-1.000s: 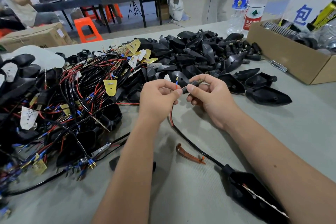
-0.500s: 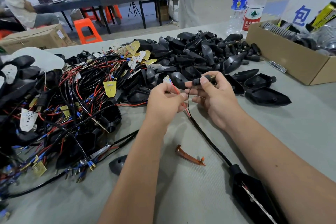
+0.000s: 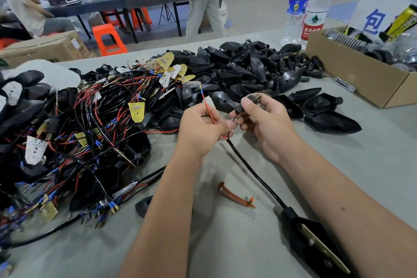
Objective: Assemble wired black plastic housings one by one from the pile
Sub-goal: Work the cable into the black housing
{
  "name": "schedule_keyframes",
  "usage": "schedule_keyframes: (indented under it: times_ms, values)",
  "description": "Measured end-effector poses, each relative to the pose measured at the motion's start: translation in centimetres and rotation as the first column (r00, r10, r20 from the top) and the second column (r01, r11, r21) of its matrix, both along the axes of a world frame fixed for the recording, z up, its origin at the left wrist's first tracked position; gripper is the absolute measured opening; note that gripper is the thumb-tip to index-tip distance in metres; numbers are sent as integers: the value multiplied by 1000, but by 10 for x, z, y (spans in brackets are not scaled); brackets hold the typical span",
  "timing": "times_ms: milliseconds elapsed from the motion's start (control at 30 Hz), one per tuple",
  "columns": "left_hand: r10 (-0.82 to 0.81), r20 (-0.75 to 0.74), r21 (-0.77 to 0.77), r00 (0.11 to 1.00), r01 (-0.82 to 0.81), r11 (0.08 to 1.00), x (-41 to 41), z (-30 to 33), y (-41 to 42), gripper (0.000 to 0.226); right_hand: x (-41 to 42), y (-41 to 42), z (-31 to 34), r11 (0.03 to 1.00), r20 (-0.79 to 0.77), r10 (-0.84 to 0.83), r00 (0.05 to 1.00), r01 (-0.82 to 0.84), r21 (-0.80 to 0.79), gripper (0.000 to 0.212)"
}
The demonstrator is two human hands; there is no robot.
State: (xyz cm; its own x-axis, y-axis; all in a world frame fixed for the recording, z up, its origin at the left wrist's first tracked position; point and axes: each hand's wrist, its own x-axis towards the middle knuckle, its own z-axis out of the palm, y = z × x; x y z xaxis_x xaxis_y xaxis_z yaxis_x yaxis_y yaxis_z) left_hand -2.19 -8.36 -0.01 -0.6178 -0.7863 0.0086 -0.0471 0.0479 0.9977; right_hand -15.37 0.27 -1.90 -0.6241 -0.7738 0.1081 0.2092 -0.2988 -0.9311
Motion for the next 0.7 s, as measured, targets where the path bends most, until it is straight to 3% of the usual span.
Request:
schedule_keyframes:
  times_ms: [167,333,433,533,700]
  values:
    - [71,-58,-72,996,-75,995,-6,-6,2,38,1,-3,-3,998,-87,36,996,-32,46,10]
    - [250,10,-214,968,-242,946,-10,-10,5,36,3,-2,-4,996,-126,86,988,-85,17,10]
    - [183,-75,-51,980,-187,981,-11,-3,5,19,2,-2,-3,999,-97,45,994,-47,-13,10]
    - [194,-195,130,962,-171,977,-9,7,6,25,2,-2,-2,1000,-118,14,993,-14,3,8]
    - [237,-371,215,898,-165,963,-6,15,2,23,3,-1,1,1000,-57,27,998,-27,1,7]
